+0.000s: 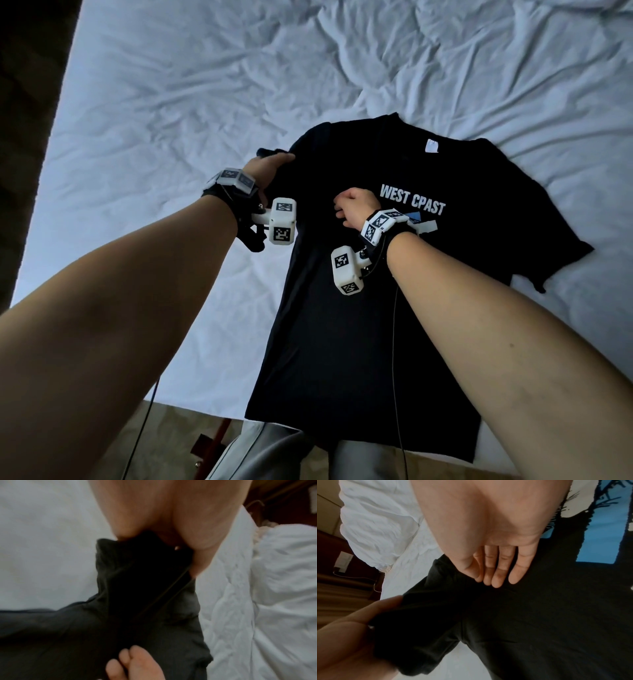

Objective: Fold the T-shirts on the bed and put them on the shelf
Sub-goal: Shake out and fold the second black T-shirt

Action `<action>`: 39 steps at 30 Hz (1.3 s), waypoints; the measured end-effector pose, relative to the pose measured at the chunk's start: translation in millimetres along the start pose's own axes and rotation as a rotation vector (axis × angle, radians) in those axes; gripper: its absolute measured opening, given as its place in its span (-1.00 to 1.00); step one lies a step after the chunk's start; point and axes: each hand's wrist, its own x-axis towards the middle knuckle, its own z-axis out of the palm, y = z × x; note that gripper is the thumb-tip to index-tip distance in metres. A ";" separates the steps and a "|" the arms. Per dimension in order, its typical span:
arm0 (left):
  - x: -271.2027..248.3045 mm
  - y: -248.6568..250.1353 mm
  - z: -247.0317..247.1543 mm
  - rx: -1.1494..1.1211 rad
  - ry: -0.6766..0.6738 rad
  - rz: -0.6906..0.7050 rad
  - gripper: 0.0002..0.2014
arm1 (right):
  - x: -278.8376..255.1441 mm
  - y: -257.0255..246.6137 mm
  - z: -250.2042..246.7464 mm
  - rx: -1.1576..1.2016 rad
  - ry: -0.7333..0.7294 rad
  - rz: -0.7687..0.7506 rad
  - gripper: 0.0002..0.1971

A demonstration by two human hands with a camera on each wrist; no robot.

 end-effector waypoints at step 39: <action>-37.2 -53.9 -23.7 0.084 0.097 0.338 -0.03 | -4.1 -11.2 26.7 -0.397 0.115 -0.268 -0.67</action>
